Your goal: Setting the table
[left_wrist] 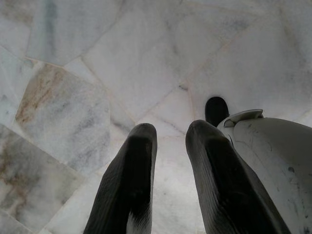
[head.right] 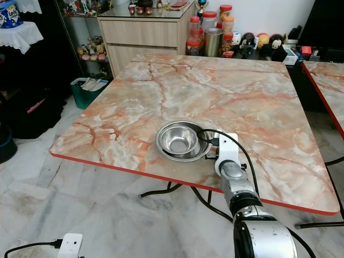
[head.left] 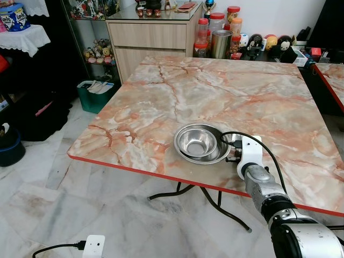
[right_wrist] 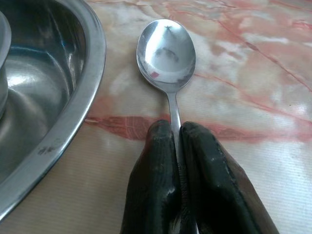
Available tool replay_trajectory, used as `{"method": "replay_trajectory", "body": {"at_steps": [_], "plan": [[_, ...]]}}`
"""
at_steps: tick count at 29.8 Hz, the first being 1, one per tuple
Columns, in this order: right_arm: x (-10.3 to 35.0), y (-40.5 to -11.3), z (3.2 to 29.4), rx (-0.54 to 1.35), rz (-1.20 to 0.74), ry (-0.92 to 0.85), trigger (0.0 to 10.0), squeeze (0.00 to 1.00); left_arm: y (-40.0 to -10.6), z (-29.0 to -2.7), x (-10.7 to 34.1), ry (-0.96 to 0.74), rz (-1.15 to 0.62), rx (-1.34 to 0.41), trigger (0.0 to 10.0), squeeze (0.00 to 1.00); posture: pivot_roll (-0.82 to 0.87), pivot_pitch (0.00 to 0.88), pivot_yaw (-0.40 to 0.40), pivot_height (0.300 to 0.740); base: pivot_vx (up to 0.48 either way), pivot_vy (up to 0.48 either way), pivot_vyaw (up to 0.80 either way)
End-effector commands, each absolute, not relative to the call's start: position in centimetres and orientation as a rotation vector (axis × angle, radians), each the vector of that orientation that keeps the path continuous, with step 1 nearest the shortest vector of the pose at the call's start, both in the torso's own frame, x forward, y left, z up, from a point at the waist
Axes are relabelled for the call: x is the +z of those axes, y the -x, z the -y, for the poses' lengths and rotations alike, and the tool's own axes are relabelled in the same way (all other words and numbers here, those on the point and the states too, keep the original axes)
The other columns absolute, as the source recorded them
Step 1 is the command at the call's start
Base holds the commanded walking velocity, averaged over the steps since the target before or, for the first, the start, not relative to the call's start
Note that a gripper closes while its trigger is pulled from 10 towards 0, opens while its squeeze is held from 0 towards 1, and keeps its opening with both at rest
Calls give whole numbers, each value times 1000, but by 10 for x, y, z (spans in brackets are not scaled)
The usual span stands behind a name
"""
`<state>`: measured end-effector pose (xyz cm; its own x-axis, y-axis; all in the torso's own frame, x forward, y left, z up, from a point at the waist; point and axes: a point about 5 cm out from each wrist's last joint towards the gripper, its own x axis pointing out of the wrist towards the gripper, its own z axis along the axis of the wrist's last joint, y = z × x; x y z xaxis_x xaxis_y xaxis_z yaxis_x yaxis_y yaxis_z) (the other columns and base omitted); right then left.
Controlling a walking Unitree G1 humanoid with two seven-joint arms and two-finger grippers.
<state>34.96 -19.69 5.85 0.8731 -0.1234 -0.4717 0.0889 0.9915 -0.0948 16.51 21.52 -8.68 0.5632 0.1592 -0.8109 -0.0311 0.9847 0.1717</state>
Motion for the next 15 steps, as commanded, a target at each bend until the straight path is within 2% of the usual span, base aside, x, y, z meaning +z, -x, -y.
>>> {"method": "replay_trajectory", "body": {"at_steps": [1, 9, 10, 11, 12, 13, 14, 15], "plan": [[56, -349, 196, -103, -521, 77, 10000, 0, -166, -216, -86, -150, -971, 113, 10000, 0, 78, 0, 31, 740, 0, 0, 0], [56, -348, 196, -95, -524, 75, 10000, 0, -166, -216, -86, -151, -972, 111, 10000, 0, 79, 0, 32, 740, 0, 0, 0], [56, -348, 196, -97, -524, 74, 10000, 494, -166, -216, -86, -151, -972, 111, 10000, 0, 79, 0, 32, 740, 0, 0, 0], [56, -348, 196, -98, -524, 74, 10000, 824, -166, -216, -86, -151, -972, 112, 10000, 0, 80, 0, 31, 740, 0, 0, 0], [56, -348, 196, -99, -523, 74, 10000, 922, -166, -217, -86, -151, -972, 112, 10000, 0, 80, 0, 31, 740, 0, 0, 0], [56, -348, 196, -99, -523, 74, 10000, 922, -166, -216, -86, -151, -972, 112, 10000, 0, 79, 0, 32, 740, 0, 0, 0], [55, -348, 196, -100, -523, 74, 10000, 1000, -166, -216, -86, -151, -972, 112, 10000, 0, 79, 0, 32, 740, 0, 0, 0], [56, -348, 196, -101, -523, 74, 10000, 1000, -166, -216, -86, -152, -972, 112, 10000, 0, 81, 0, 32, 740, 0, 0, 0]]}}
